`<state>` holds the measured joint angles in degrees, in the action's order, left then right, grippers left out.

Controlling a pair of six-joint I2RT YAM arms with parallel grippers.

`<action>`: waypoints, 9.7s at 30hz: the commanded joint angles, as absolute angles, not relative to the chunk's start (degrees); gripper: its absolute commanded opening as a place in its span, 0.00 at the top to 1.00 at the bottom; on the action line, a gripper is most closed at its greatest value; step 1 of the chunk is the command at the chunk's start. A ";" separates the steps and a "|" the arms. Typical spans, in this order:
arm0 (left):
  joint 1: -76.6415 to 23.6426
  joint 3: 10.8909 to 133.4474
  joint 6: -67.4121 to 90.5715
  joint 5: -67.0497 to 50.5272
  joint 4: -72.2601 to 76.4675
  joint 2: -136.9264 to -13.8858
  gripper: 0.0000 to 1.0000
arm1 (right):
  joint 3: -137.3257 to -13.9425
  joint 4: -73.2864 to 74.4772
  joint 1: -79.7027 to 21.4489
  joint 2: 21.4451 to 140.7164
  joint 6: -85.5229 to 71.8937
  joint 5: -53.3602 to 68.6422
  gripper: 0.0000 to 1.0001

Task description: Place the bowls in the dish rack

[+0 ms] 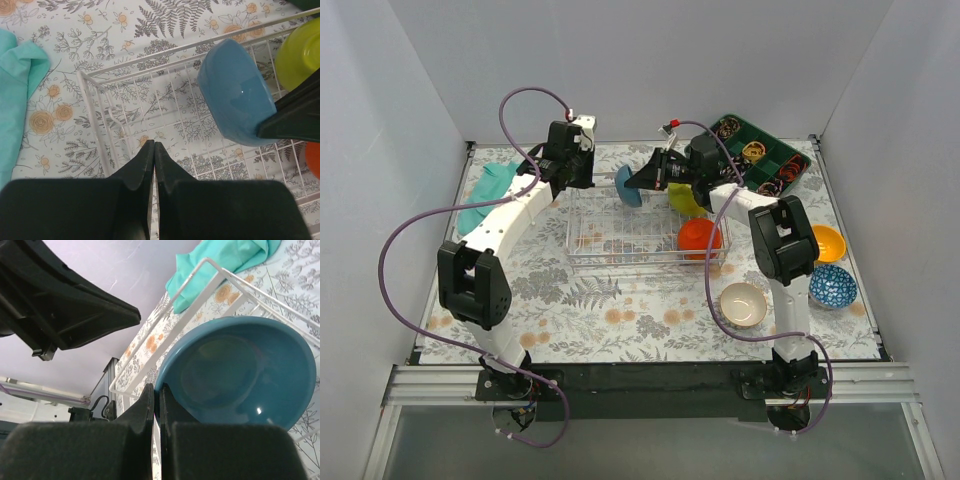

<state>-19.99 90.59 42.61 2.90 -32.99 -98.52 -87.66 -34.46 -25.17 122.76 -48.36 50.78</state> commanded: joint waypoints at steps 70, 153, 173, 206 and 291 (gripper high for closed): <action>-19.95 96.94 42.10 -5.98 -32.61 -109.33 1.00 | -89.83 -16.36 -20.39 123.23 -35.16 34.54 0.71; -21.53 65.92 31.46 -15.03 -40.25 -79.89 0.59 | -53.26 59.24 -37.26 81.83 31.82 11.87 0.41; -21.45 66.97 31.64 -15.38 -39.90 -81.12 0.59 | -50.10 63.35 -42.36 76.05 32.25 2.71 0.99; -21.53 80.42 37.97 4.39 -32.35 -88.41 1.00 | -84.03 -21.92 -18.89 99.47 -43.83 66.80 0.99; -23.03 101.34 39.73 -9.75 -25.75 -117.59 1.00 | -102.92 1.84 -17.23 125.07 -20.48 49.66 0.63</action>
<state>-22.85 98.43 39.03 -8.45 -27.53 -117.01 -103.26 -2.92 -17.19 129.27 -25.43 52.80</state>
